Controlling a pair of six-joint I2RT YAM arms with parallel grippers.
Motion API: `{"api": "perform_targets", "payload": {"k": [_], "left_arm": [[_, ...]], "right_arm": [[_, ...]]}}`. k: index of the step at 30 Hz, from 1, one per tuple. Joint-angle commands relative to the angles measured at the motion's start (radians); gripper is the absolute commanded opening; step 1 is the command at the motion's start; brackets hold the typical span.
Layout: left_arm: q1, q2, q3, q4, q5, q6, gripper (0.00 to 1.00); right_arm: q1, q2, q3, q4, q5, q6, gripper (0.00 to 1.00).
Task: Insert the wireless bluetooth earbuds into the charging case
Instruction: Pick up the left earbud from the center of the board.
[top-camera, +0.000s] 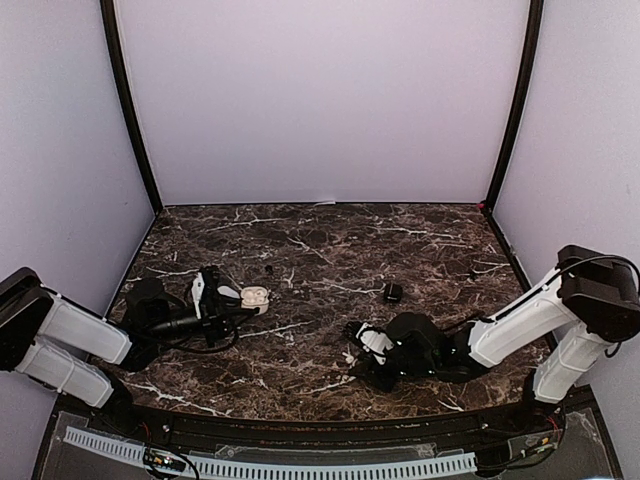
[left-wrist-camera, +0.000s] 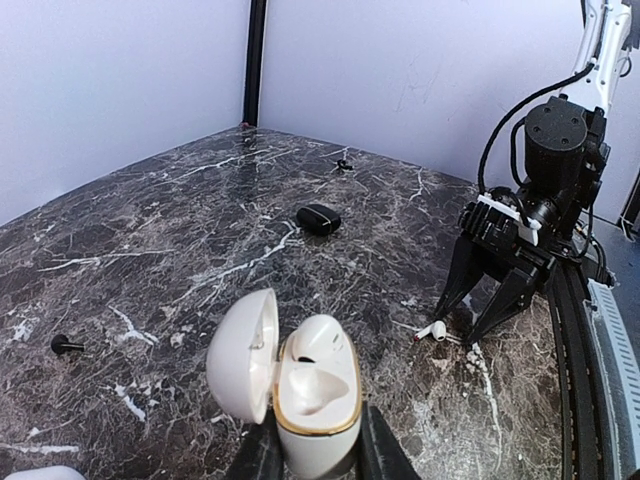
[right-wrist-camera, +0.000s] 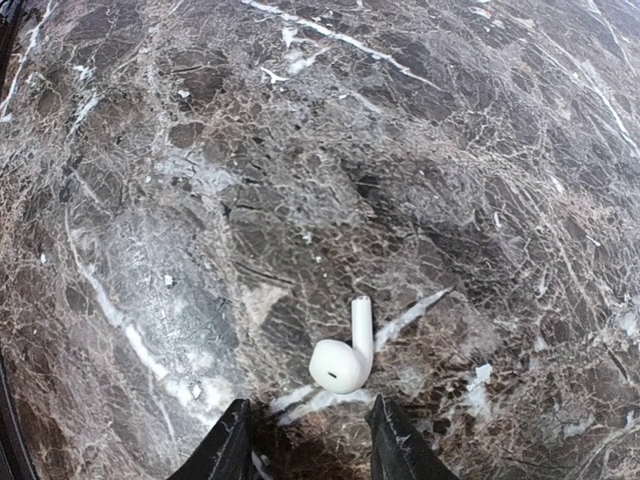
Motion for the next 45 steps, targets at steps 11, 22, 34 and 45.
{"api": "perform_targets", "payload": {"k": [11, 22, 34, 45], "left_arm": [[0.002, 0.02, -0.002, 0.101, 0.041, 0.019, 0.0], [0.001, 0.015, -0.003, 0.104, 0.036, 0.025, 0.0], [0.001, 0.008, -0.006, 0.105, 0.04, 0.025, 0.0], [0.0, 0.008, -0.006, 0.104, 0.044, 0.025, 0.0]], "right_arm": [[0.02, 0.066, -0.073, 0.168, 0.03, 0.026, 0.39], [0.033, 0.116, -0.035, 0.151, 0.03, 0.026, 0.39], [0.034, 0.154, -0.009, 0.128, 0.03, 0.026, 0.39], [0.034, 0.181, 0.019, 0.102, 0.03, 0.026, 0.39]]}}
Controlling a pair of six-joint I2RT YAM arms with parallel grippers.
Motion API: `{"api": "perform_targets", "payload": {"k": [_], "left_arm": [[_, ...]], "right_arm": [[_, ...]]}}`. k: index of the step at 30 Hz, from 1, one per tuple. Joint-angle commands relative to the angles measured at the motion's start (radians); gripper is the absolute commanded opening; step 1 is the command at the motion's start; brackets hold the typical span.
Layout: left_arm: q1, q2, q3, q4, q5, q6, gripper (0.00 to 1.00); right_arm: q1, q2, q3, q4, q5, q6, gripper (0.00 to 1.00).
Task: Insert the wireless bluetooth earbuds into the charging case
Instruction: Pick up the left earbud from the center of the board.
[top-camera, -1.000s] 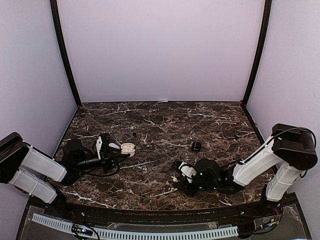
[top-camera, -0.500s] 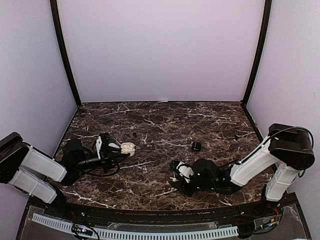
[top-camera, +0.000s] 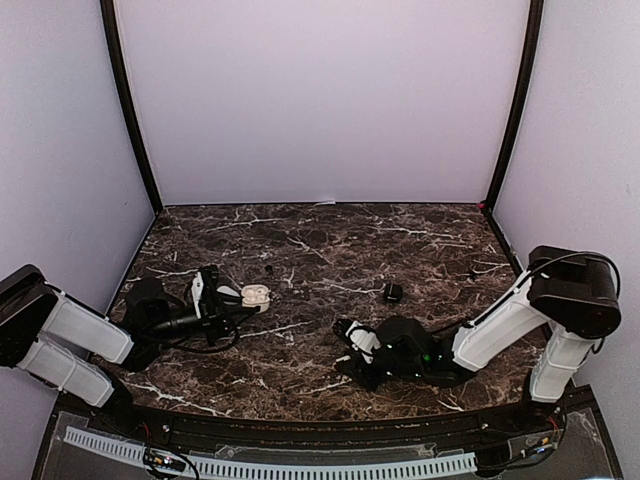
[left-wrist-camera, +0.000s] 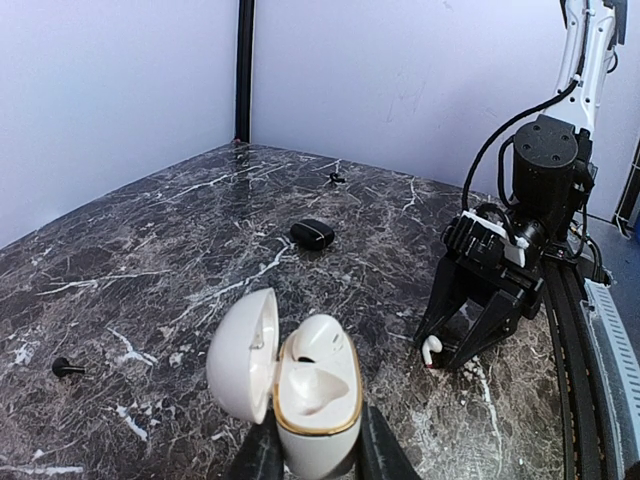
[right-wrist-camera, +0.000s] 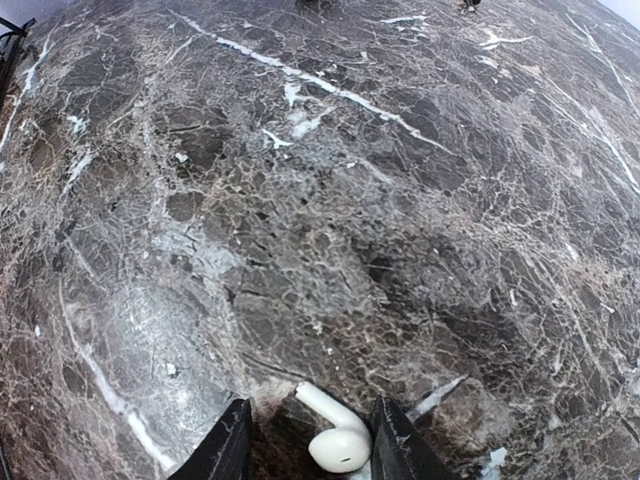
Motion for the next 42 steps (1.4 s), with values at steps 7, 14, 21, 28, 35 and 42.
{"api": "perform_targets", "payload": {"k": [7, 14, 21, 28, 35, 42], "left_arm": [[0.0, -0.022, -0.006, 0.033, 0.025, 0.011, 0.0], [0.001, -0.019, -0.003, 0.034, 0.034, 0.011, 0.0], [0.0, -0.008, 0.004, 0.033, 0.064, 0.009, 0.0], [-0.022, 0.038, 0.032, 0.027, 0.119, 0.006, 0.0], [-0.042, 0.066, 0.054, 0.006, 0.139, 0.015, 0.0], [-0.074, 0.114, 0.083, 0.001, 0.184, 0.006, 0.0]], "right_arm": [[0.011, 0.028, -0.002, -0.129, 0.309, -0.006, 0.07], [0.011, -0.014, -0.013, -0.131, 0.288, -0.017, 0.05], [0.011, -0.103, -0.009, -0.166, 0.237, -0.041, 0.04], [0.01, -0.233, 0.005, -0.258, 0.215, -0.089, 0.04], [0.011, -0.253, 0.039, -0.324, 0.191, -0.088, 0.02], [0.011, -0.317, 0.069, -0.369, 0.182, -0.111, 0.02]]}}
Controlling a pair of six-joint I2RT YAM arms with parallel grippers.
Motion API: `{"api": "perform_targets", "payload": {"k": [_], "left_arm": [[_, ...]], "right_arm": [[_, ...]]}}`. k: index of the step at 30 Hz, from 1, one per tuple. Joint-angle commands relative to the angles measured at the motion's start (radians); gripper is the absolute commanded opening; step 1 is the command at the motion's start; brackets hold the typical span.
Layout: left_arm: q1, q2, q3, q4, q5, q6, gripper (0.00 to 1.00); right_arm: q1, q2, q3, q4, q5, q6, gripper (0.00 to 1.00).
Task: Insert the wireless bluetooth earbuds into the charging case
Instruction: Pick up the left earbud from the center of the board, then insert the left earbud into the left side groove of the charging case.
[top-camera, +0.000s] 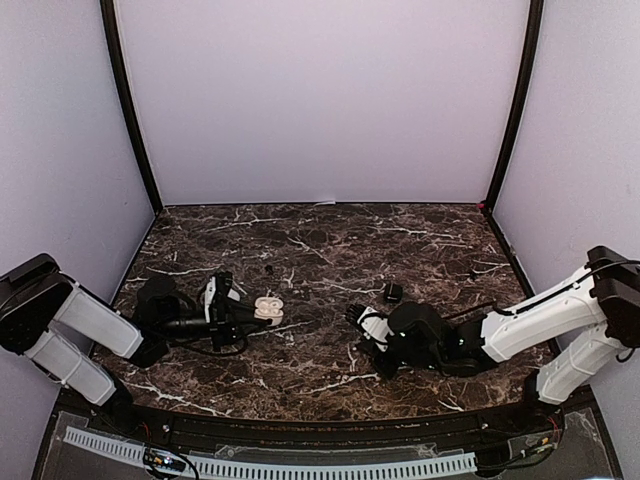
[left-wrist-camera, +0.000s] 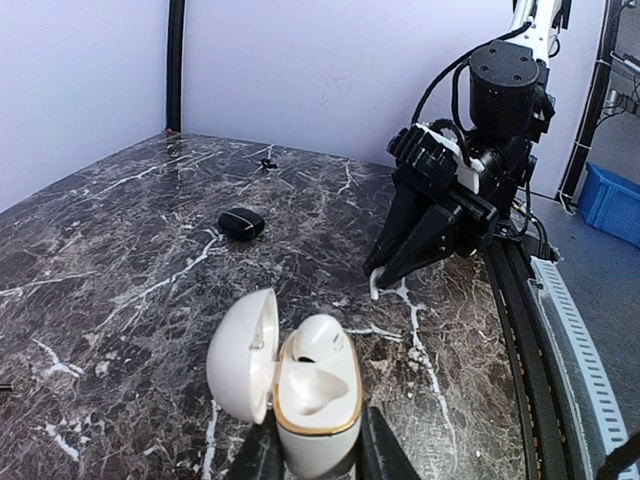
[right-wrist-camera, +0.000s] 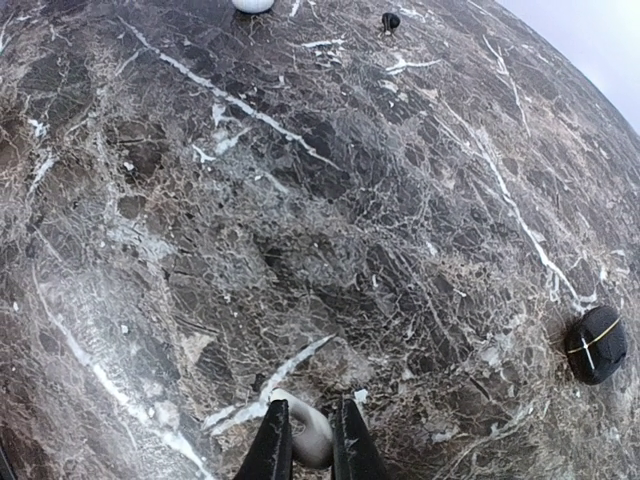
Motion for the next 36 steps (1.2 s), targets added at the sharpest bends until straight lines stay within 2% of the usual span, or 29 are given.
{"api": "perform_targets", "payload": {"k": [1, 8, 14, 28, 36], "left_arm": [[-0.037, 0.025, 0.031, 0.007, 0.044, 0.002, 0.0], [-0.085, 0.083, 0.056, 0.012, 0.038, 0.007, 0.0], [-0.118, 0.134, 0.084, 0.014, 0.045, 0.008, 0.0], [-0.159, 0.177, 0.122, -0.018, 0.038, 0.011, 0.0], [-0.163, 0.178, 0.126, -0.023, 0.041, 0.01, 0.0]], "right_arm": [[0.003, -0.061, 0.048, -0.03, -0.015, -0.03, 0.02], [0.014, -0.118, 0.097, -0.076, -0.028, -0.077, 0.02], [0.081, -0.116, 0.18, -0.114, 0.032, -0.149, 0.02], [0.161, 0.054, 0.387, -0.082, 0.084, -0.322, 0.0], [0.169, 0.142, 0.445, -0.082, 0.091, -0.37, 0.0]]}}
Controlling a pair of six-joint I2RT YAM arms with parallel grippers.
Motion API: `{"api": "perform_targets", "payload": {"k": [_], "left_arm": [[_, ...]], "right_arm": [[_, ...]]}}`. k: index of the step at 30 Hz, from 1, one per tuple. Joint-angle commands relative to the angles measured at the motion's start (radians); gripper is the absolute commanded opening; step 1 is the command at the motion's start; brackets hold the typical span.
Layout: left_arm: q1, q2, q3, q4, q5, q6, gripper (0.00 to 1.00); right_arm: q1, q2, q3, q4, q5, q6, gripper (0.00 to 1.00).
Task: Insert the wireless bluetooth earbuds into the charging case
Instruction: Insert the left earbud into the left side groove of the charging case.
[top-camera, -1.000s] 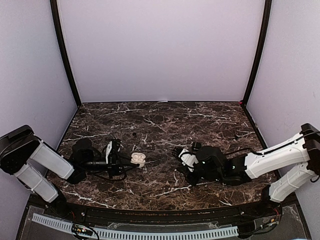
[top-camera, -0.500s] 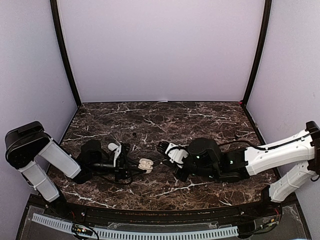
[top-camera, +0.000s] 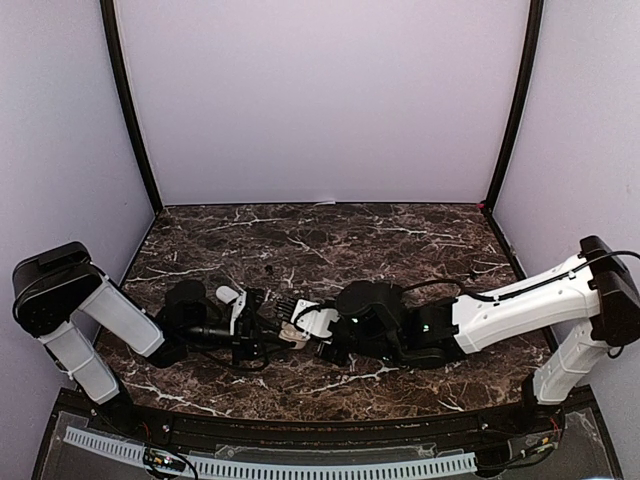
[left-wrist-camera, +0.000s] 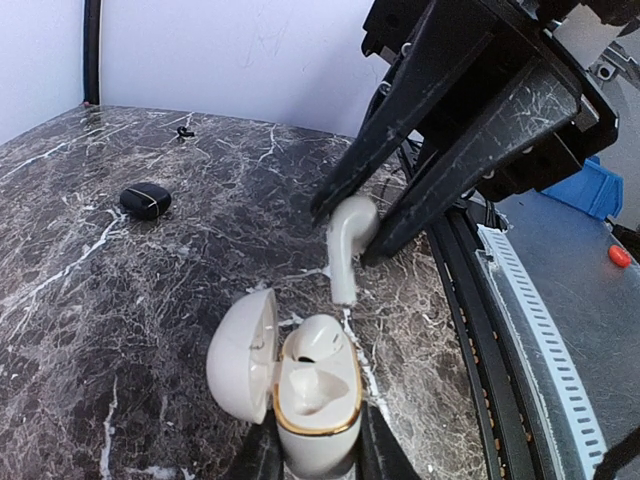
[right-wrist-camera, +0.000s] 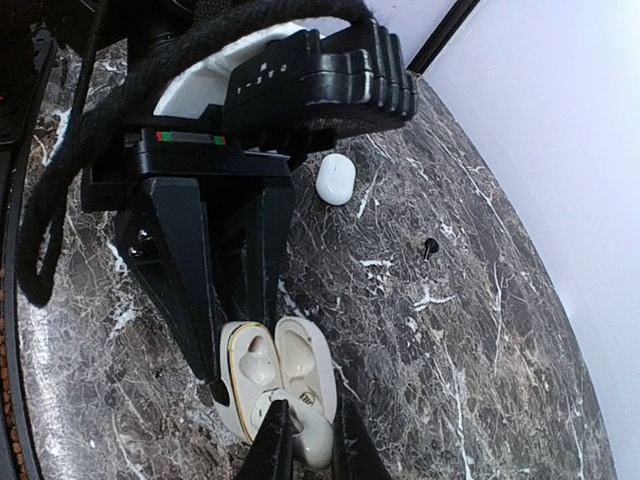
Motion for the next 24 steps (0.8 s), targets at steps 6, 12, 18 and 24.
{"api": "perform_targets", "payload": {"k": [6, 12, 18, 24], "left_arm": [[-0.009, 0.004, 0.025, -0.001, 0.018, 0.003, 0.0], [-0.01, 0.009, 0.025, -0.001, 0.02, 0.004, 0.0], [-0.011, 0.008, 0.025, 0.0, 0.025, 0.009, 0.0], [-0.013, 0.01, 0.028, -0.004, 0.034, 0.015, 0.0]], "right_arm": [[0.01, 0.074, 0.066, 0.032, 0.013, -0.054, 0.0], [0.011, 0.096, 0.078, 0.036, 0.009, -0.065, 0.0], [0.011, 0.106, 0.087, 0.036, 0.009, -0.073, 0.0], [0.011, 0.112, 0.094, 0.032, 0.002, -0.081, 0.0]]}}
